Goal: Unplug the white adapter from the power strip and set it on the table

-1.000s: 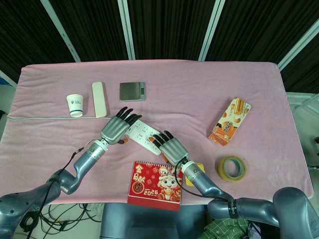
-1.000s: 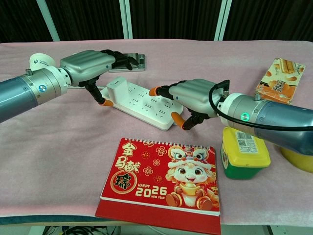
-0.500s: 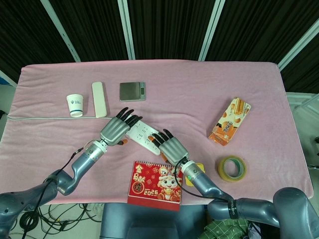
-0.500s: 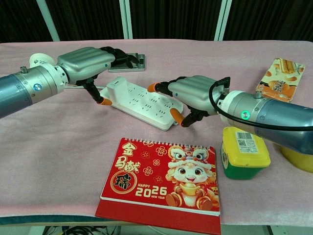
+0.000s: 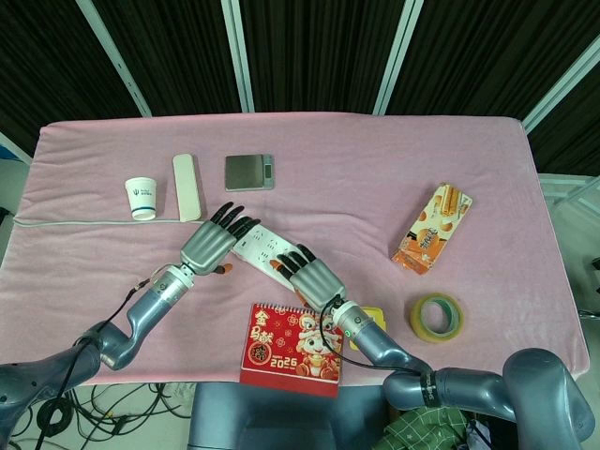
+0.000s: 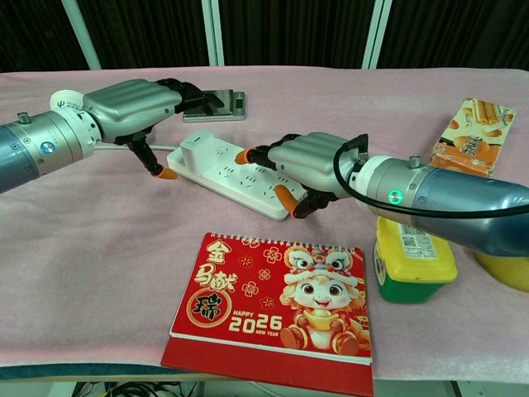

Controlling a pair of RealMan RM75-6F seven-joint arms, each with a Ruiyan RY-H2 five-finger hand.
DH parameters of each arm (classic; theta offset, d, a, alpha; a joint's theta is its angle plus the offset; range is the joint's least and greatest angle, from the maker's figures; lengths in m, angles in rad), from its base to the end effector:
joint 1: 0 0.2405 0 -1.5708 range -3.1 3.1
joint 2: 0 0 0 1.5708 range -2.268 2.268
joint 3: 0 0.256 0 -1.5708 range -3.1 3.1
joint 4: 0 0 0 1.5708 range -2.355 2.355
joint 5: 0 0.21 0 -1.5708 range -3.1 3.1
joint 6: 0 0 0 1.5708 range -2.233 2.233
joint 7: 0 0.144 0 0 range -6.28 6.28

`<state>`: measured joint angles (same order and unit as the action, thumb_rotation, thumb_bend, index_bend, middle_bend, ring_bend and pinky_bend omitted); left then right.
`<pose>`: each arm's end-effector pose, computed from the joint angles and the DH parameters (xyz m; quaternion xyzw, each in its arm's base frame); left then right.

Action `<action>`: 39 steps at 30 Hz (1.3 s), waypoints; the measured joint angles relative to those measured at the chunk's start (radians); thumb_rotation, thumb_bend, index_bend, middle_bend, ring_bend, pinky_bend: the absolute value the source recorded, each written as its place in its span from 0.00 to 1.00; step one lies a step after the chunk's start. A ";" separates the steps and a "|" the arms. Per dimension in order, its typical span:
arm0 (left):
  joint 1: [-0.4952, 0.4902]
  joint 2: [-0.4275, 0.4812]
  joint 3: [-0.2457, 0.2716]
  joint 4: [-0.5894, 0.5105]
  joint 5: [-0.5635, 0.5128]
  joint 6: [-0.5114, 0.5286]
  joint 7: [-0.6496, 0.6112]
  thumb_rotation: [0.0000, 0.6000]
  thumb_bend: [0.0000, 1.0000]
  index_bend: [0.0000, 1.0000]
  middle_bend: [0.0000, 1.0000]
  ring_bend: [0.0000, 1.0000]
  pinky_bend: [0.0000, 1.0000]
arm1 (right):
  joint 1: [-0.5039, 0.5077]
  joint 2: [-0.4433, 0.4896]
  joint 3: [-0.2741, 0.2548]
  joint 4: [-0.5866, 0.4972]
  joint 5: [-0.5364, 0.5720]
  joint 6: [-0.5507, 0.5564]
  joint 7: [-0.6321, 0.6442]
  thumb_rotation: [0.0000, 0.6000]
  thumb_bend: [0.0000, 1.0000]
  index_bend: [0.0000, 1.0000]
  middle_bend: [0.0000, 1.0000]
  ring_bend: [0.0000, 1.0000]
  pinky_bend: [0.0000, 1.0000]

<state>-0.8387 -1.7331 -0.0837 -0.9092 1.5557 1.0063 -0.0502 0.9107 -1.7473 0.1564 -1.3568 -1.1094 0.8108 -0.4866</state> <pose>-0.1588 0.3863 -0.0412 -0.8034 -0.2255 -0.3970 0.3823 -0.0832 -0.3320 -0.0939 0.8349 -0.2962 0.3290 0.3271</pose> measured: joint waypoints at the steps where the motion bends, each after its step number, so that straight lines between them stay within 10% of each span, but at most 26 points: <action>1: 0.000 0.001 0.000 -0.003 -0.001 -0.002 -0.006 1.00 0.13 0.10 0.16 0.00 0.00 | 0.004 0.001 0.000 0.002 0.003 -0.009 -0.002 1.00 0.75 0.07 0.08 0.10 0.05; 39: -0.056 -0.060 0.037 0.111 0.033 -0.030 -0.045 1.00 0.22 0.20 0.25 0.00 0.03 | 0.024 -0.052 -0.030 0.090 0.024 -0.018 -0.027 1.00 0.75 0.14 0.10 0.10 0.05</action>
<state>-0.8950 -1.7935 -0.0472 -0.7980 1.5888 0.9762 -0.0957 0.9349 -1.7989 0.1268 -1.2667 -1.0856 0.7928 -0.5134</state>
